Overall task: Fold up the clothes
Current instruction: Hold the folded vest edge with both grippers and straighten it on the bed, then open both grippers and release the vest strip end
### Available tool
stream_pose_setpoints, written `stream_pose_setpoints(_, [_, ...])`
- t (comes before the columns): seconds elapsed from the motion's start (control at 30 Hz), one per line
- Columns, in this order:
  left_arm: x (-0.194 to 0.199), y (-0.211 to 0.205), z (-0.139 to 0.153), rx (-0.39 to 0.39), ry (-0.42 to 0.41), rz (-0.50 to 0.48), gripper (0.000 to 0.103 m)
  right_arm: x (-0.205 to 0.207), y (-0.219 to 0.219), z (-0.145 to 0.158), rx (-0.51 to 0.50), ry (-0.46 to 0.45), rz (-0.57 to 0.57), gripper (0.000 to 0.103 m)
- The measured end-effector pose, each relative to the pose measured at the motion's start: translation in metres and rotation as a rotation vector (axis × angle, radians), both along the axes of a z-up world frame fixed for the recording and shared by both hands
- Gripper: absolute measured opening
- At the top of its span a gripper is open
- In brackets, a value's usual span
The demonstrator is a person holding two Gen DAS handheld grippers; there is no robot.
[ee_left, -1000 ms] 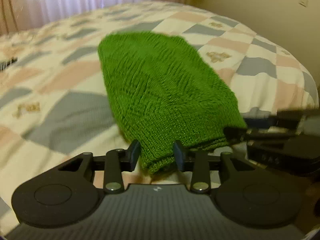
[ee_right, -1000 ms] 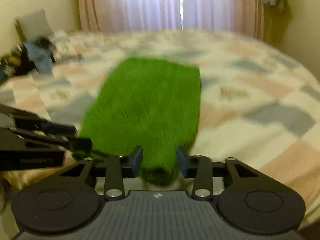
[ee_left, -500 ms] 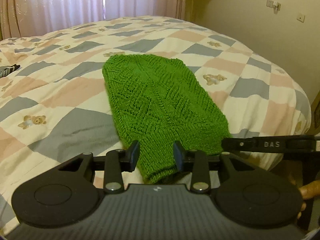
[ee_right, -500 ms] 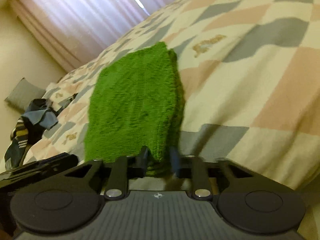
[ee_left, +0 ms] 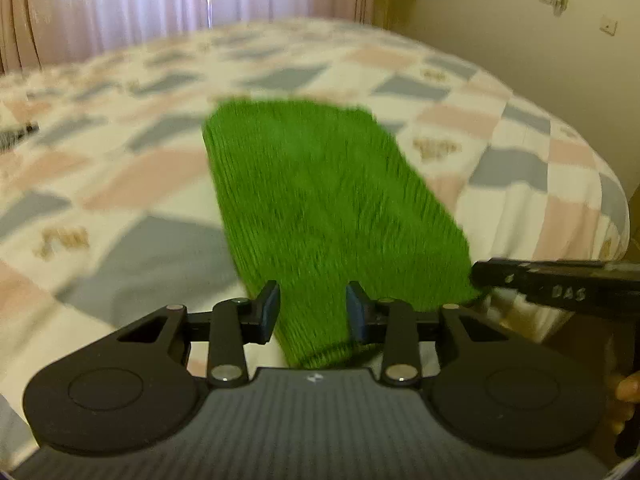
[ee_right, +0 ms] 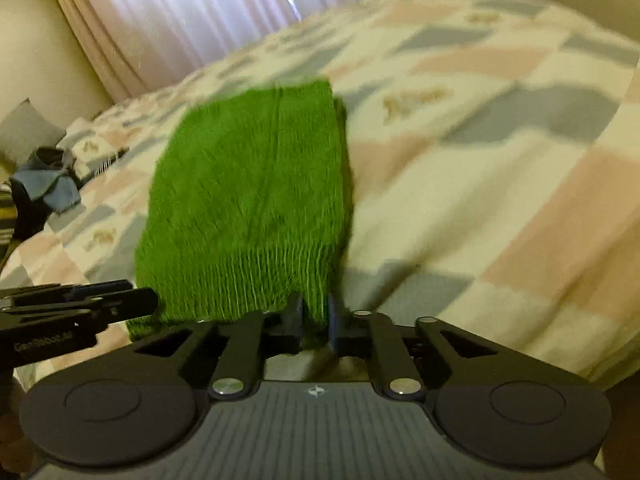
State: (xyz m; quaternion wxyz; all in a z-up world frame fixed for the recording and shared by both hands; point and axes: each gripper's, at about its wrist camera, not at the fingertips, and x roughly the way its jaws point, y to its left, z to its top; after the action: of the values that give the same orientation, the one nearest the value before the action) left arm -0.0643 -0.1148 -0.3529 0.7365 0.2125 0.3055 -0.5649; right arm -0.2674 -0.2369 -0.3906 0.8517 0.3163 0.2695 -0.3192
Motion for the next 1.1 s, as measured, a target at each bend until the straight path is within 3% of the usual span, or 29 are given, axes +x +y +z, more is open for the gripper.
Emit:
stream_pose_setpoints(0.1, [-0.001, -0.006, 0.002, -0.017, 0.015, -0.029, 0.03, 0.0, 0.005, 0.018, -0.091, -0.041, 0.016, 0.021])
stream_pose_setpoints(0.2, [-0.004, -0.018, -0.017, 0.036, 0.032, -0.041, 0.031, 0.012, 0.01, 0.018, -0.136, -0.045, 0.087, 0.021])
stream_pose_setpoints(0.37, [-0.005, -0.028, -0.041, 0.092, 0.014, -0.019, 0.035, 0.032, 0.01, -0.023, -0.099, 0.084, 0.123, 0.014])
stream_pose_setpoints(0.53, [-0.005, -0.025, -0.027, 0.113, 0.033, 0.027, 0.036, 0.031, 0.011, -0.015, -0.089, 0.094, 0.127, 0.015])
stream_pose_setpoints(0.63, [-0.007, -0.016, -0.014, 0.135, 0.038, 0.081, 0.046, 0.022, 0.014, -0.004, -0.064, 0.062, 0.097, 0.027])
stream_pose_setpoints(0.7, [-0.006, -0.009, -0.008, 0.139, 0.037, 0.105, 0.052, 0.016, 0.017, 0.003, -0.055, 0.049, 0.078, 0.057])
stream_pose_setpoints(0.73, [-0.006, -0.005, -0.005, 0.141, 0.028, 0.118, 0.053, 0.016, 0.018, 0.006, -0.06, 0.054, 0.071, 0.061])
stream_pose_setpoints(1.03, [-0.013, 0.022, 0.018, 0.122, -0.005, 0.167, 0.064, 0.001, 0.025, 0.028, -0.044, 0.035, 0.039, 0.069])
stream_pose_setpoints(1.1, [-0.015, 0.027, 0.024, 0.107, -0.008, 0.171, 0.066, 0.0, 0.028, 0.035, -0.058, 0.04, 0.038, 0.078])
